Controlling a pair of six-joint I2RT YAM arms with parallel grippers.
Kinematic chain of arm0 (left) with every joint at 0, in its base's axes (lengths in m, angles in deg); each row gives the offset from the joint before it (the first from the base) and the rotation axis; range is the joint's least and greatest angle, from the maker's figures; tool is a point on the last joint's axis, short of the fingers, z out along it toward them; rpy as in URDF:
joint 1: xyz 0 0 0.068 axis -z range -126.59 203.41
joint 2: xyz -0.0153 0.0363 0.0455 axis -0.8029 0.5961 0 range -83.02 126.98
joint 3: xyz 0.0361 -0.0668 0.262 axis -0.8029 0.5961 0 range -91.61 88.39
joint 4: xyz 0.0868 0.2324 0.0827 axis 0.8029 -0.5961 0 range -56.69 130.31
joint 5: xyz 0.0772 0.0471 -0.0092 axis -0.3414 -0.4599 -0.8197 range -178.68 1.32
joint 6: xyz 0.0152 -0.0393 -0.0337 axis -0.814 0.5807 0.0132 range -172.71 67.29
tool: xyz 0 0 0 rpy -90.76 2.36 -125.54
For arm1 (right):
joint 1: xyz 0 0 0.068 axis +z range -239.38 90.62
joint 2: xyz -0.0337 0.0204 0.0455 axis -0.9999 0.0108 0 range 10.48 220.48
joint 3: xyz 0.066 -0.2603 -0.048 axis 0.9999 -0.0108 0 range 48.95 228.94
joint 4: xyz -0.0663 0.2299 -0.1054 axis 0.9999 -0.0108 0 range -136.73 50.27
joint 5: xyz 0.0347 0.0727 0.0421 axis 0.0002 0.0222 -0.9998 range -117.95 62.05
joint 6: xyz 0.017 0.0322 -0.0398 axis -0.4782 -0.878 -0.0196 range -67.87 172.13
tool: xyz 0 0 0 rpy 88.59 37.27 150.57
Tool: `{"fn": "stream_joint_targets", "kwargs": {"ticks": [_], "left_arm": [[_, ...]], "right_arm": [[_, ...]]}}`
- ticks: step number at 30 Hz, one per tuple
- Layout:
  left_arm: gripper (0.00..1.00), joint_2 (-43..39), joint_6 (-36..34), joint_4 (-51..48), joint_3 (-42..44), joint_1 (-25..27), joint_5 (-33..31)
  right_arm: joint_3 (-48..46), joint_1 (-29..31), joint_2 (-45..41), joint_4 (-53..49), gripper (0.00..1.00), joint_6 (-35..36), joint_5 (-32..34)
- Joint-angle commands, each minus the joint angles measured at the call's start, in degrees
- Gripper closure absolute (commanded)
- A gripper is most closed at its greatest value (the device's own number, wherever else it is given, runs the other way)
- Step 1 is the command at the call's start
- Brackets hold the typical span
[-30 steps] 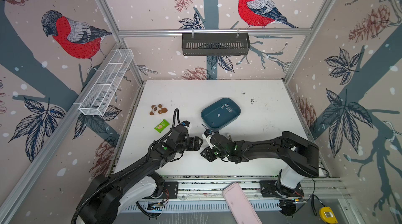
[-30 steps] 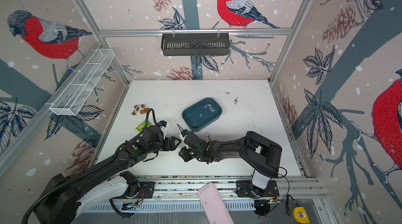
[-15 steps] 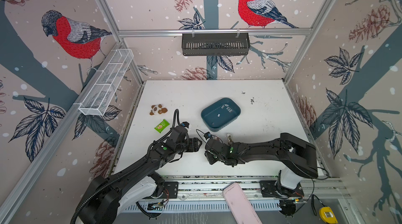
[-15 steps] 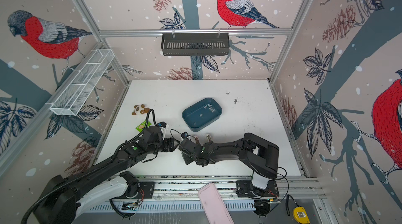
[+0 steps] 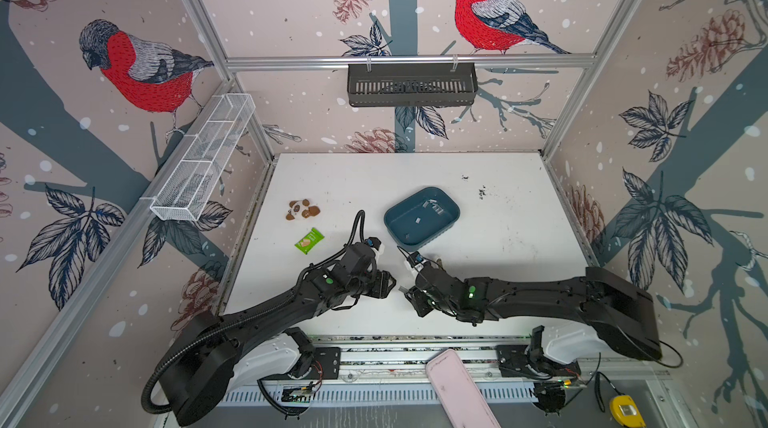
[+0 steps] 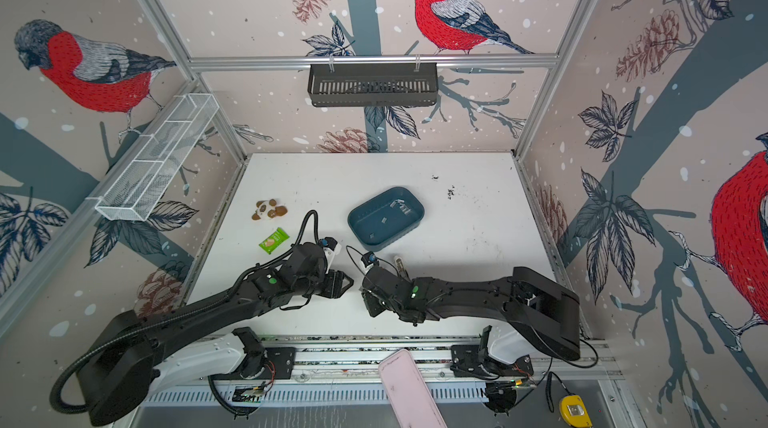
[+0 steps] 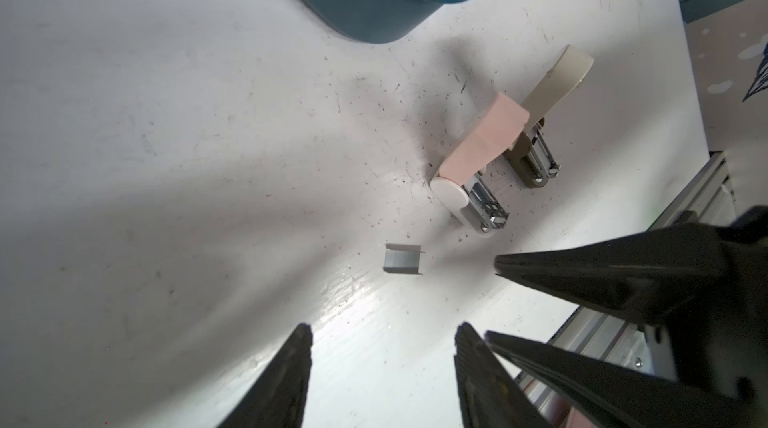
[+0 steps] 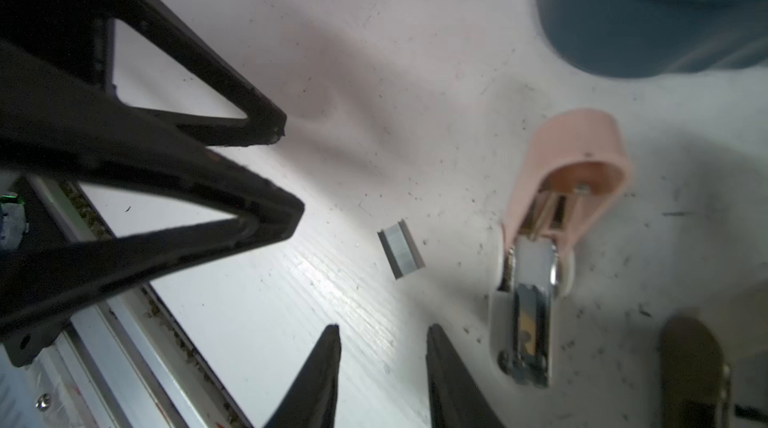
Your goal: Load the staples into the stapler
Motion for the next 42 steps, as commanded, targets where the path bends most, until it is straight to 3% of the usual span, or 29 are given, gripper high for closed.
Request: {"fn": "stream_joint_targets", "kwargs": {"ticks": [1,6,14,22,36,42], "left_arm": [[0.43,3.4,-5.3,-2.9,-3.1,1.7,-0.8],[0.51,10.0,-4.9,-5.7,-6.6,4.6,-1.0],[0.56,14.2,8.8,-3.0,-7.3,7.9,1.2],[0.69,18.3,20.4,-5.4,-10.0,12.1,-4.6],[0.68,23.6,22.7,-12.5,-15.5,13.4,-13.4],[0.69,26.0,20.8,-11.8,-17.8,13.3,-13.0]], "right_arm": [[-2.8,-1.0,-5.3,-0.9,0.63,0.3,-0.2],[-7.4,-3.8,-15.2,-2.2,0.63,-0.3,-0.6],[-10.6,-6.5,-21.9,-3.5,0.62,-0.5,-0.7],[-12.5,-7.4,-23.4,-2.4,0.62,-0.7,-1.0],[-15.4,-9.1,-27.7,-2.2,0.63,-0.7,-1.7],[-15.7,-9.5,-27.8,-2.1,0.64,-0.8,-2.2]]}}
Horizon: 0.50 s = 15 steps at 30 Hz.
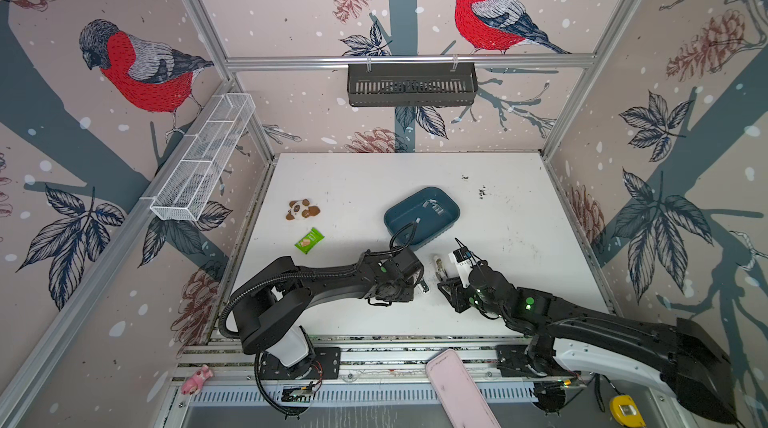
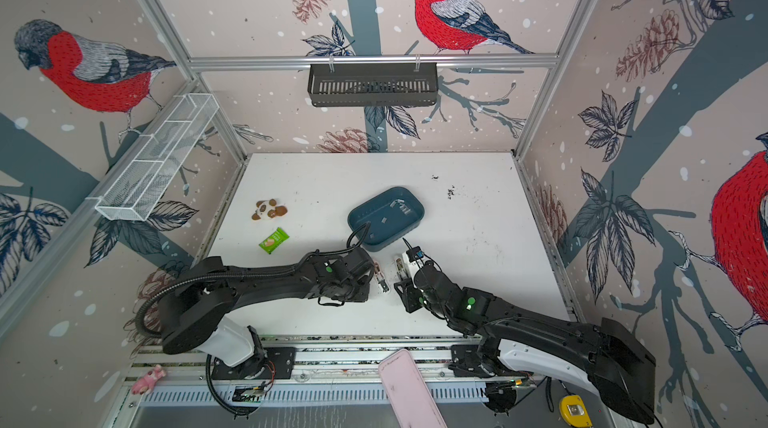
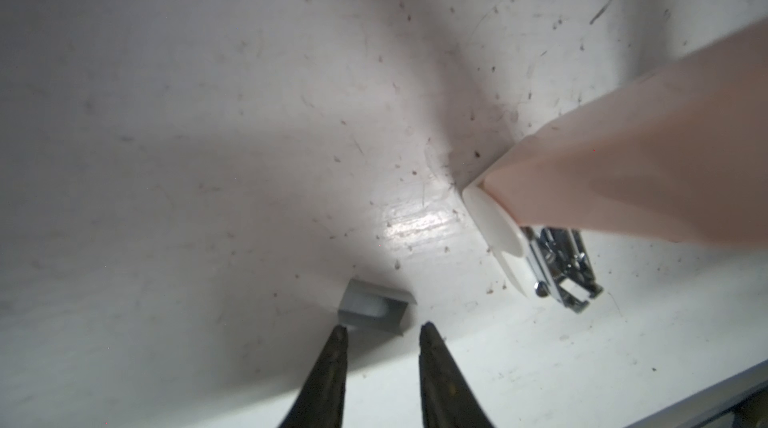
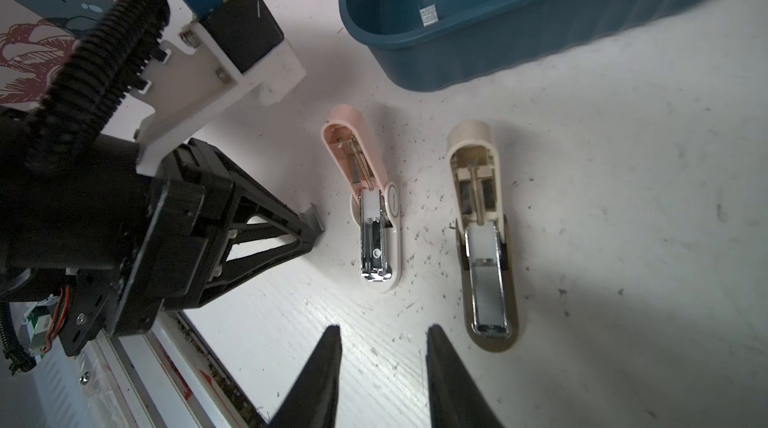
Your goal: Load the staples into the stapler
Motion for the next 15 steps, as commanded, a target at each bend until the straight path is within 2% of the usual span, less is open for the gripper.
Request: {"fn": "stream_joint_targets", "kwargs": {"ticks": [1,6,15], "left_arm": [[0.69,1.2,-0.9,-1.3,-1.1,-0.2,-1.2],[0.73,1.5,-2.3,-1.8,-1.7,-0.8,-2.0],[0.72,-2.3,-7.1,0.0,-0.3,-1.0,-1.6]], "right_arm": [[-0.1,-0.2,-0.2,0.7,0.64,-0.6,-0.3],[-0.3,-0.5,-0.3,0.8,0.64,-0.5,-0.5],[-0.6,-0.7,0.1,1.4,0.65,-0.5,-1.0]]}}
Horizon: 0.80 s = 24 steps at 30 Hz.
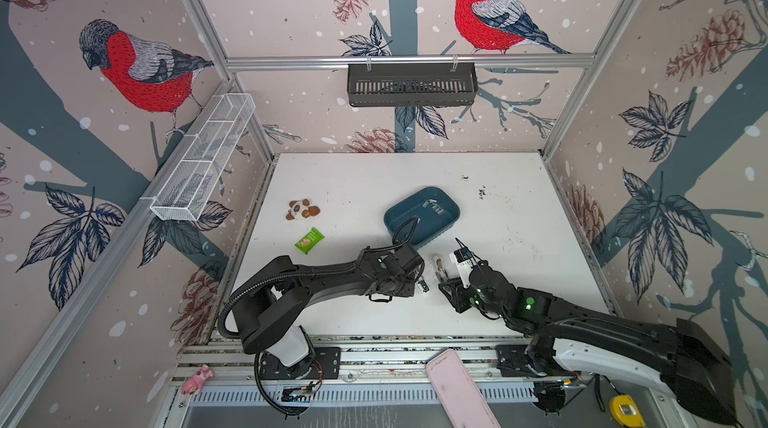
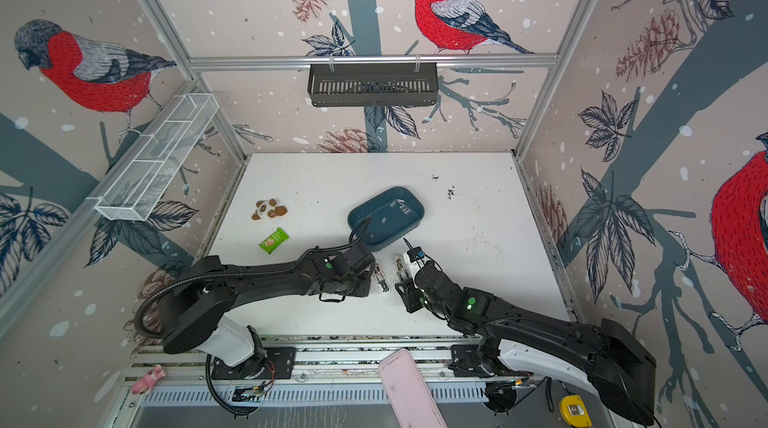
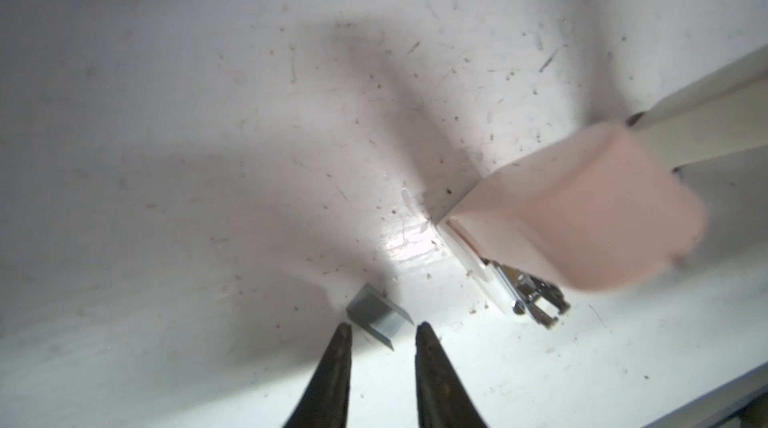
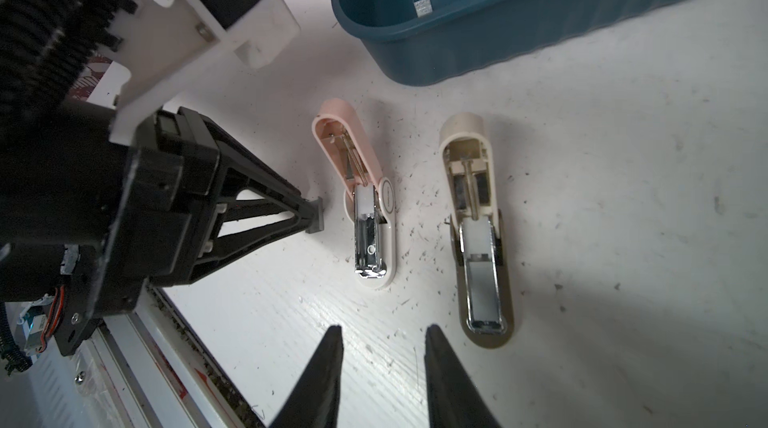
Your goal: Load the staples into the stapler
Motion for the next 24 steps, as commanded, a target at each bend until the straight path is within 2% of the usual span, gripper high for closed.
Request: {"fn": "stream_joint_targets", "kwargs": {"ticks": [1,13,24], "left_arm": [[0.73,-1.5,-1.9,-0.6,0.9,-0.1,0.0],[0.74,0.8,2.1,-0.1,1.0,1.6,1.8],[0.77,3.1,2.9,-3.1,-0.5,1.7,-0.5]], "right_arm": [[-0.1,0.0,0.2,1.4,0.66,-0.6,-0.4],[-0.9,-0.3,0.4,1.9,0.66,-0.4,-1.0],[-1.8,-0.5,-1.3,1.4,0.67,-1.0,-0.9]]}}
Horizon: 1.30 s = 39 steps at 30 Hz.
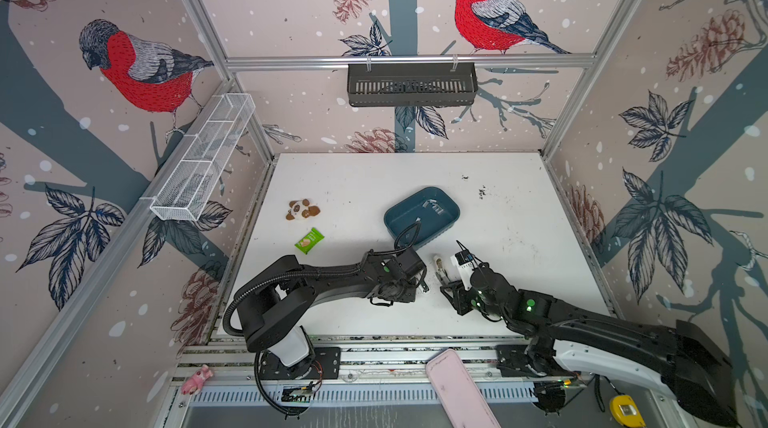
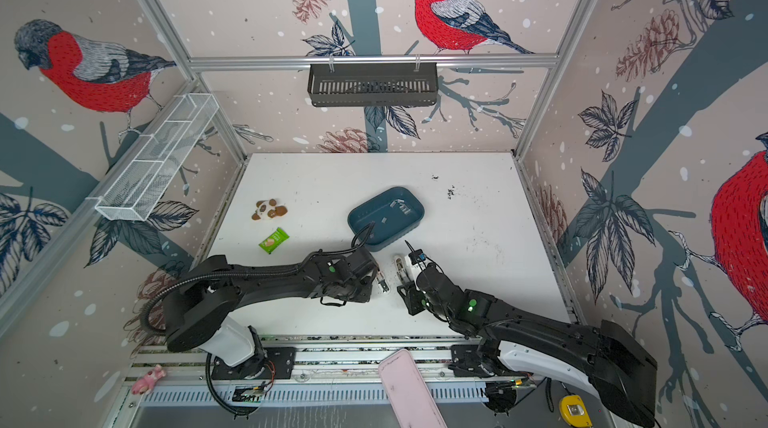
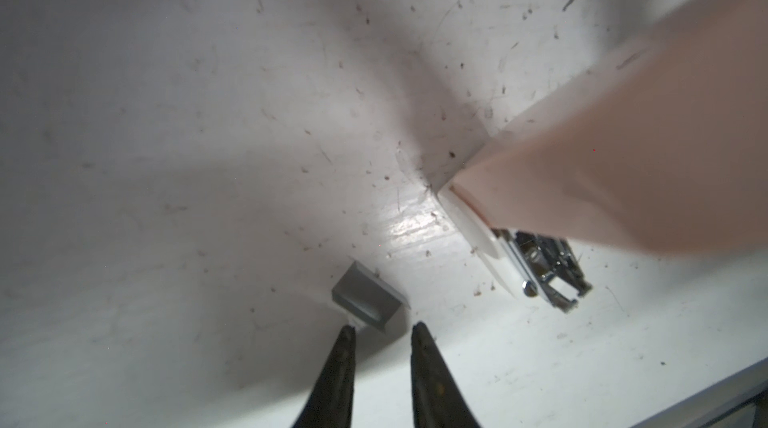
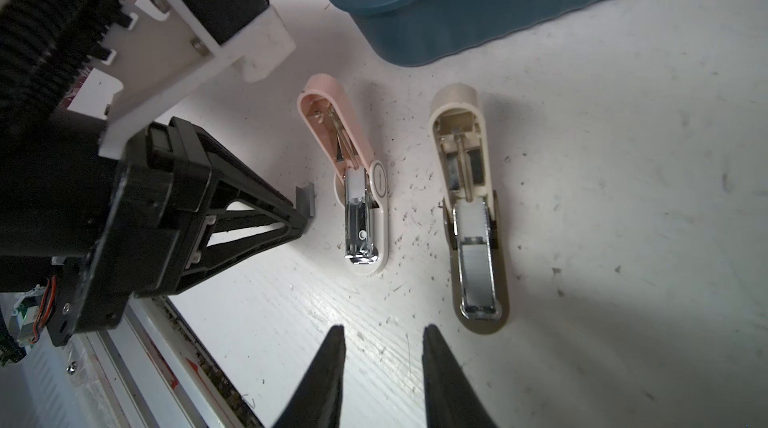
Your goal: Load the staples into the stapler
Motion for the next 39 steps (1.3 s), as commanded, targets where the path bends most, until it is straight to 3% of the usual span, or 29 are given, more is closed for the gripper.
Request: {"fn": "stream_joint_targets", "kwargs": {"ticks": [1,15,18,34,39], "left_arm": [[0.78,0.8,0.9,-3.3,-0.5,0.1,-2.1],[0.83,0.6,0.8,-6.9,-0.7,0.1,-4.2],[0.92,0.8,0.6,-8.1,-1.2,0.1,-4.9],[0.88,2.3,-0.8,-8.7,-2.4,0.1,-5.4],[0.94,1.9,-1.7,-8.6,-2.5,0.1,-6.0]], "right_arm": [[-0.1,-0.1,-0.5,1.1,0.67,-0.9,-0.1],[-0.3,-0.5,-0.5,1.3,0.67,-0.9,-0.2],[-0.4,-0.7,-0.3,1.4,0.67,-0.9,-0.3],[-0.6,-0.9,-0.5,1.4,0.70,-1.0,-0.5],[-0.6,-0.9,-0.7,1.5,0.71,-1.3,-0.7]]}}
